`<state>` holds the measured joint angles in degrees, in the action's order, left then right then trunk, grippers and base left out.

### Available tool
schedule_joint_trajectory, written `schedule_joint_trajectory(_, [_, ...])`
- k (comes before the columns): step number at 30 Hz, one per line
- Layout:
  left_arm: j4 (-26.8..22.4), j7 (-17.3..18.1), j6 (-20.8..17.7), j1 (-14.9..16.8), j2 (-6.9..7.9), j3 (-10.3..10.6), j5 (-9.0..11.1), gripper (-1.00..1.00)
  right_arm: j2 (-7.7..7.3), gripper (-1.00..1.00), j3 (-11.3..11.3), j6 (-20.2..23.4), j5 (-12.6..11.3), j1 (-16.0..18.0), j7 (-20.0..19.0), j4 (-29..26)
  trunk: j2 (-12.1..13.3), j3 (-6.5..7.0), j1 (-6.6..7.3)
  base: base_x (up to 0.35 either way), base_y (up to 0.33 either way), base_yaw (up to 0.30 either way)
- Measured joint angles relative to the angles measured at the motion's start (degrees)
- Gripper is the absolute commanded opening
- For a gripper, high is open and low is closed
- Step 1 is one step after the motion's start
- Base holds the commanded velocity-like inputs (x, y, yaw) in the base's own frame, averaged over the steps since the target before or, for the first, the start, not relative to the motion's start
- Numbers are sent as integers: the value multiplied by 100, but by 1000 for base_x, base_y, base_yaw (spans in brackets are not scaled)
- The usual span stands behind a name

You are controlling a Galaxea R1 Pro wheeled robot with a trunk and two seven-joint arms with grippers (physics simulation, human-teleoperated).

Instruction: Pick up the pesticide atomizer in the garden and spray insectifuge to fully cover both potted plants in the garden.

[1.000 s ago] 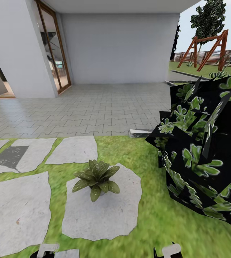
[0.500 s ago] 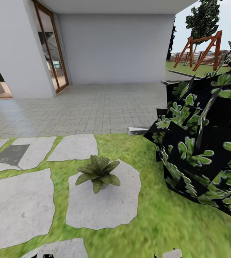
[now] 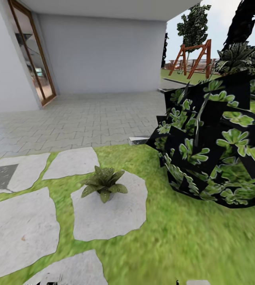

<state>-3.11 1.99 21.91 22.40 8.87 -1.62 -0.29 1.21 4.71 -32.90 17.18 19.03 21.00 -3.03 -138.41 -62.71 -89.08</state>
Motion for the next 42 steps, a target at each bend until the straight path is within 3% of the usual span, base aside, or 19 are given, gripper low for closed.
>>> schedule_joint_trajectory(26, [10,-2,0,0,-1,4,4,-100,-35,100,-8,0,-12,0,8,6,0,0,0,-278,225,-300])
schedule_joint_trajectory(42, [17,-2,-2,0,-10,5,4,-100,-36,100,-8,-2,-12,0,12,6,0,0,0,-320,-23,-300])
